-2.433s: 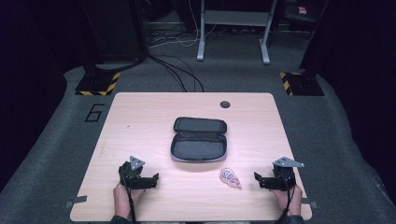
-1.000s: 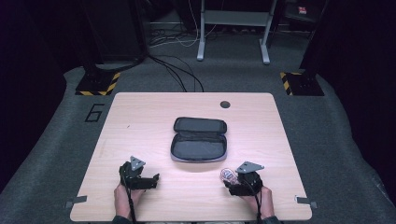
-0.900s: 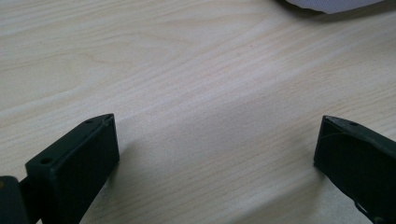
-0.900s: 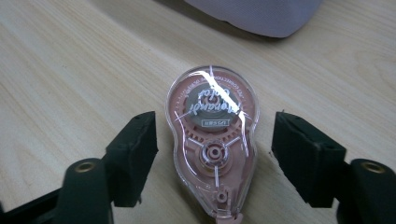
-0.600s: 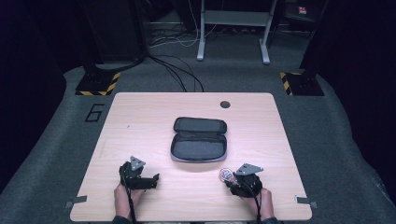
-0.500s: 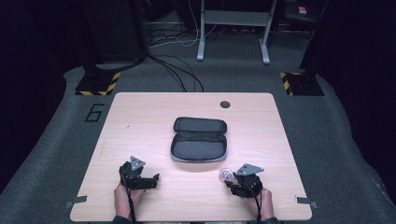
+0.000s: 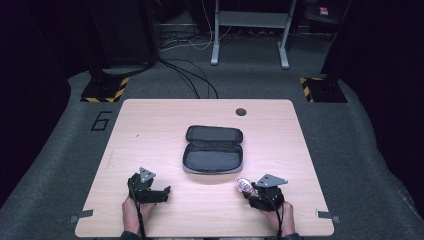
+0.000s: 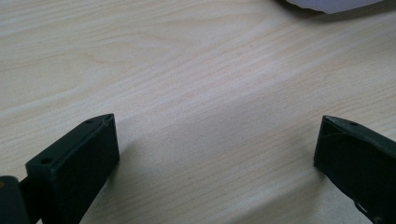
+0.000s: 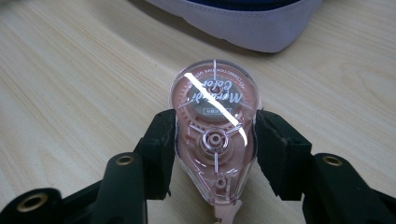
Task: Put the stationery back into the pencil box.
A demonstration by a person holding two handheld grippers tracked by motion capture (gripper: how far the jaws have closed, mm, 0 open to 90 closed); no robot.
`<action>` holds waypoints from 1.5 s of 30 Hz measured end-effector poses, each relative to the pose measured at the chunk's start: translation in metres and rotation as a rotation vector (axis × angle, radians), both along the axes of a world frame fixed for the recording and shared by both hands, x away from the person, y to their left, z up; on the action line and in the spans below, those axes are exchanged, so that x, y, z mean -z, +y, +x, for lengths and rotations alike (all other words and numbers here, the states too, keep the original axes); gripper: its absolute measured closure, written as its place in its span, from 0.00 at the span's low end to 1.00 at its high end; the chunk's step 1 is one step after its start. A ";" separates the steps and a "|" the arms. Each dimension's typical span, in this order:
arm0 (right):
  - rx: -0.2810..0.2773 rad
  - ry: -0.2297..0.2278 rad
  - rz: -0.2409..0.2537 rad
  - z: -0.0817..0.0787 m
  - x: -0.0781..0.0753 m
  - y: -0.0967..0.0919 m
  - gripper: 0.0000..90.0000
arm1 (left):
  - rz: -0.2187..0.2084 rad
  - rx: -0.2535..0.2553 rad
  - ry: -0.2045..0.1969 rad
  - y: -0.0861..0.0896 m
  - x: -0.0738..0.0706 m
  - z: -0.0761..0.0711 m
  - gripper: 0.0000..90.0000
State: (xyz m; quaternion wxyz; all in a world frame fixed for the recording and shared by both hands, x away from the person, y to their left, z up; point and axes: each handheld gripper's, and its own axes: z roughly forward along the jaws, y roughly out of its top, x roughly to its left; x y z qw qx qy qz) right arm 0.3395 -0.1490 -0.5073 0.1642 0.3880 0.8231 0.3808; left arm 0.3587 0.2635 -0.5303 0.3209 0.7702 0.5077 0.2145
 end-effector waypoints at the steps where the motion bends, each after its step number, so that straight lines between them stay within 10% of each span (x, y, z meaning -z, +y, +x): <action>1: 0.002 0.001 -0.001 -0.001 -0.001 0.000 0.55 | 0.002 0.002 0.001 0.000 0.000 0.000 0.00; 45: -0.044 -0.087 0.030 0.040 -0.060 0.013 0.55 | 0.001 -0.004 -0.009 0.000 0.001 0.000 0.00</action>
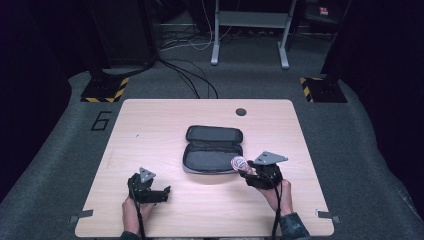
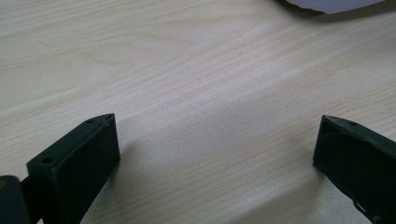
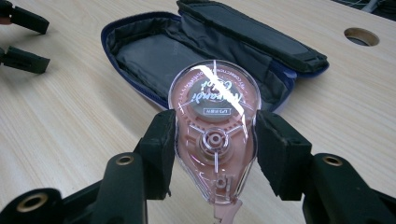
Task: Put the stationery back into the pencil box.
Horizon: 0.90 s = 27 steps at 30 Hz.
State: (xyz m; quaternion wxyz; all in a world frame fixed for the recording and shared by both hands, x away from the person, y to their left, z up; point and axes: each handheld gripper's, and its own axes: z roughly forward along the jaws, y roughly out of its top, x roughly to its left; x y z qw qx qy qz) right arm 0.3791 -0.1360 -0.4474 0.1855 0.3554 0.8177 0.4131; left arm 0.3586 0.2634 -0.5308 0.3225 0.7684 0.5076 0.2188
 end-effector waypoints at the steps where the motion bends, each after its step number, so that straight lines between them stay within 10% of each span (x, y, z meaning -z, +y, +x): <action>1: -0.003 -0.003 -0.003 0.002 -0.001 0.002 0.55 | 0.004 0.008 0.006 0.001 -0.001 0.000 0.00; 27: -0.071 0.011 -0.019 0.046 -0.009 0.045 0.55 | -0.008 -0.012 -0.004 -0.001 0.000 0.000 0.01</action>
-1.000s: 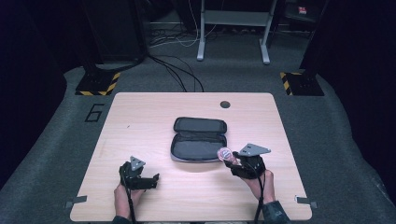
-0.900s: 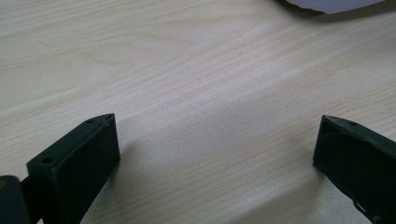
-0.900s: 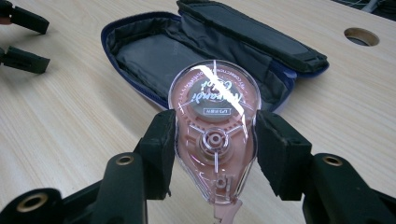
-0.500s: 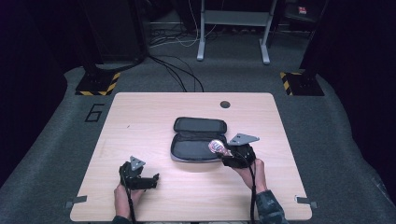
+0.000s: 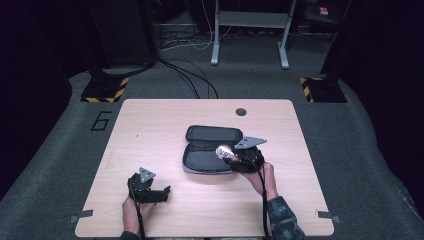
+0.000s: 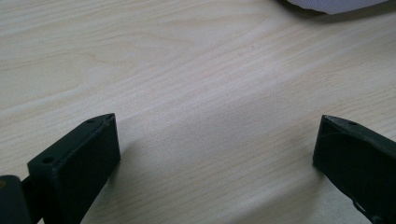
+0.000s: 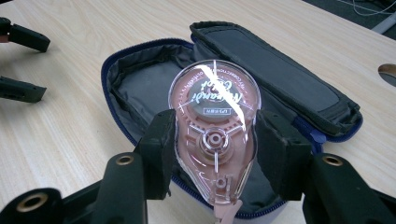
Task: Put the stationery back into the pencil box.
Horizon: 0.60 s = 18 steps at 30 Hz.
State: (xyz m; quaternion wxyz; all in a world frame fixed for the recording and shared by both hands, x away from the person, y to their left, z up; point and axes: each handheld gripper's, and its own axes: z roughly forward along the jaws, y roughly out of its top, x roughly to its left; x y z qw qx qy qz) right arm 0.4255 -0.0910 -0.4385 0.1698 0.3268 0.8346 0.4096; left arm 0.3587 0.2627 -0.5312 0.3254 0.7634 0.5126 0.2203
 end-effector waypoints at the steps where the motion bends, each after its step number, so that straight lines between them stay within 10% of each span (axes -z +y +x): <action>1: 0.002 0.001 0.000 0.001 0.001 0.001 0.55 | 0.000 0.000 0.001 0.000 0.000 0.000 0.01; 18: 0.004 0.071 -0.028 0.027 0.020 0.014 0.55 | 0.003 0.005 0.009 0.000 -0.001 0.000 0.01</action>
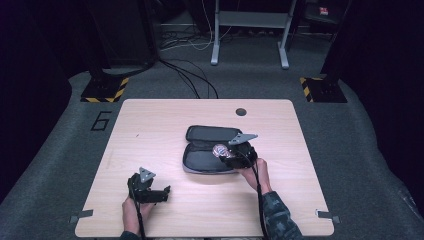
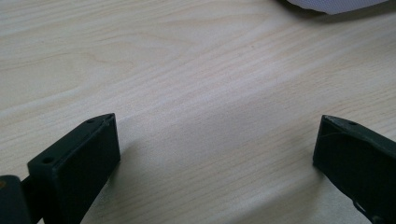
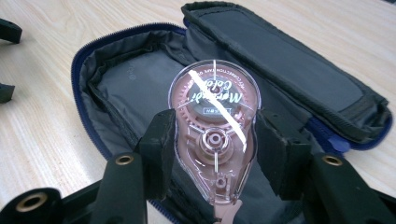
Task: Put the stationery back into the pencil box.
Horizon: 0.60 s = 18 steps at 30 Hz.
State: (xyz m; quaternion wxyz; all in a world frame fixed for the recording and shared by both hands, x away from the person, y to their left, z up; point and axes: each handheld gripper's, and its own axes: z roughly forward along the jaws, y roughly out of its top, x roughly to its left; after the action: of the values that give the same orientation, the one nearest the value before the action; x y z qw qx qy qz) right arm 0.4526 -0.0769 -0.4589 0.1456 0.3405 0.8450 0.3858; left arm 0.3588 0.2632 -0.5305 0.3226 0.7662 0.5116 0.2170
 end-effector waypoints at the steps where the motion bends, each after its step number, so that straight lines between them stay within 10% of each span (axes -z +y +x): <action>1: -0.009 -0.009 -0.003 0.002 0.001 0.000 0.55 | 0.000 0.000 0.000 0.000 0.000 0.000 0.01; 18: -0.018 0.076 -0.076 0.019 0.025 0.024 0.55 | 0.000 0.000 0.000 0.000 0.000 0.000 0.01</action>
State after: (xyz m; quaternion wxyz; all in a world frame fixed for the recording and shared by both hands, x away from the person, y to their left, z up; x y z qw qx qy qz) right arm 0.4713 -0.0527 -0.4835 0.1228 0.3417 0.8670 0.3413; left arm 0.3588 0.2632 -0.5305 0.3225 0.7661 0.5118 0.2170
